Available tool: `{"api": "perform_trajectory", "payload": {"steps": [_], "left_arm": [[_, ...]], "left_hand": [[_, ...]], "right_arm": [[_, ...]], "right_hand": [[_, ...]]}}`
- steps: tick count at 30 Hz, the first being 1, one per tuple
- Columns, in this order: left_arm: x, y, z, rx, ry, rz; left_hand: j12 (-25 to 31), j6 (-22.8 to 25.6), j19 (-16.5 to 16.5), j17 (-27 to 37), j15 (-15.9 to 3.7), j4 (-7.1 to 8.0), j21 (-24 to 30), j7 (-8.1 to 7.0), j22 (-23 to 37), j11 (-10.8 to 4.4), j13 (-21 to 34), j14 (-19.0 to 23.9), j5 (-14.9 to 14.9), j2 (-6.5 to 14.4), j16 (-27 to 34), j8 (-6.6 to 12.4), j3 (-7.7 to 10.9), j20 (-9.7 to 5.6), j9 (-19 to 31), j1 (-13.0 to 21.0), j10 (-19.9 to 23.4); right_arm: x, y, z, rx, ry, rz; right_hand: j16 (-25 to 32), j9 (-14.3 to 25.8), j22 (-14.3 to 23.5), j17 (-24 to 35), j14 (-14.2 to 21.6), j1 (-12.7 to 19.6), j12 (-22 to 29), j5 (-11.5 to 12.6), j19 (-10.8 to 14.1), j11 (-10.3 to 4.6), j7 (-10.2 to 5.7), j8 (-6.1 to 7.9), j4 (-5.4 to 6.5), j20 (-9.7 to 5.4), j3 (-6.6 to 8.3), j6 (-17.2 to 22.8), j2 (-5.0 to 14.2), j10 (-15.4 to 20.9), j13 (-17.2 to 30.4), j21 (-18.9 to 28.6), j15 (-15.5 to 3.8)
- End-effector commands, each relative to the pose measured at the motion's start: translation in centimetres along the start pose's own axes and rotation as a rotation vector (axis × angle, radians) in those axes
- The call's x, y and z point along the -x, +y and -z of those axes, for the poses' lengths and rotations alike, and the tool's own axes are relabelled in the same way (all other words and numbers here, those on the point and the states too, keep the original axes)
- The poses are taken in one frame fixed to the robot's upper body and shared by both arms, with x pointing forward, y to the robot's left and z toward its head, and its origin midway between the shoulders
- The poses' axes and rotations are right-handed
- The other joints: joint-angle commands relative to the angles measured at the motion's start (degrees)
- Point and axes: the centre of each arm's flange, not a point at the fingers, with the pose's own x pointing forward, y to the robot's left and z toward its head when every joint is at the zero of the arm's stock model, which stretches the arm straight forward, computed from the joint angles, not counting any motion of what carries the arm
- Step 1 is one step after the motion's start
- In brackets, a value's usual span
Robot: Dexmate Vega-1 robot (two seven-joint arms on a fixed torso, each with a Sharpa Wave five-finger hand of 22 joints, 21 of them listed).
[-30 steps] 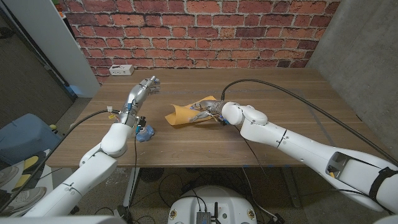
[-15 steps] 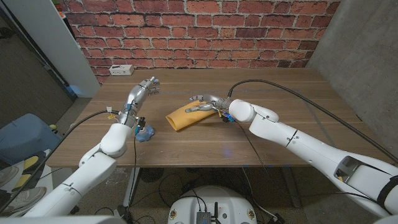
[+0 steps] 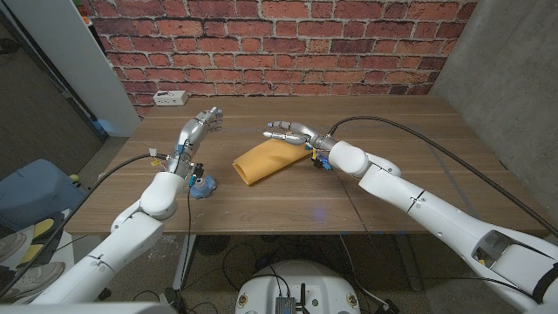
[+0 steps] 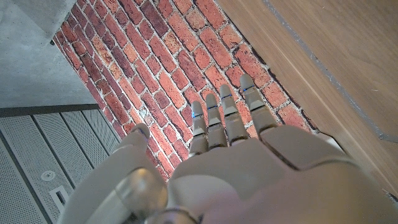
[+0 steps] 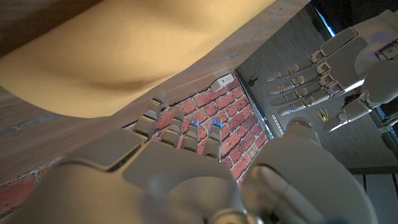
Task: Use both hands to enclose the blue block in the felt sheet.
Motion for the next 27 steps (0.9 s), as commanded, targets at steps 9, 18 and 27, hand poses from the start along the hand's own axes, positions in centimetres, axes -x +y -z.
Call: {"api": "perform_trajectory", "payload": {"steps": [9,18,27], "left_arm": [[-0.2,0.5,0.6,0.12,-0.018,0.038],[-0.6,1.0,1.7,0.219,-0.033,0.077],[-1.1,1.7,2.9,0.289,-0.032,0.105]], "left_hand": [[-2.54,-1.51,-4.83,-1.56,-0.37,-1.75,-2.89,-2.01,-0.46,-0.03,-2.09,-7.35,-0.14,0.57,-0.71,-4.2,0.65,-1.19,-4.03,-0.44,-3.54],[-4.18,-1.83,-7.95,-2.53,-1.01,-2.83,-4.98,-3.53,-0.76,-0.59,-4.26,-11.99,-0.06,1.26,-0.75,-7.19,1.15,-4.05,-7.3,-0.26,-5.98],[-4.8,-2.25,-9.7,-2.84,-1.45,-3.25,-6.13,-4.57,-0.84,-1.18,-5.58,-14.53,0.05,1.95,-0.86,-8.89,1.48,-5.48,-8.98,-0.22,-7.24]], "right_arm": [[2.8,-1.9,0.0,-0.157,-0.133,0.266],[4.1,-2.1,-0.4,-0.207,-0.159,0.36],[6.2,-2.4,-0.5,-0.276,-0.177,0.482]], "right_hand": [[-1.01,0.02,0.05,-0.34,-1.83,0.94,-0.05,0.62,0.15,-0.54,-0.28,0.07,-0.45,-1.41,0.91,0.6,1.53,0.11,0.02,-0.52,-1.37],[-1.07,-0.02,0.0,-0.65,-1.97,1.4,-0.03,0.8,-0.17,-0.78,-0.23,0.08,-0.76,-1.7,1.06,0.97,1.72,0.33,-0.05,-0.94,-1.22],[-0.78,-0.05,-0.04,-0.95,-1.2,1.73,0.18,0.98,0.73,-0.95,-0.19,0.17,-1.01,-1.42,1.19,1.63,1.93,1.11,-0.12,-0.93,-1.3]]}}
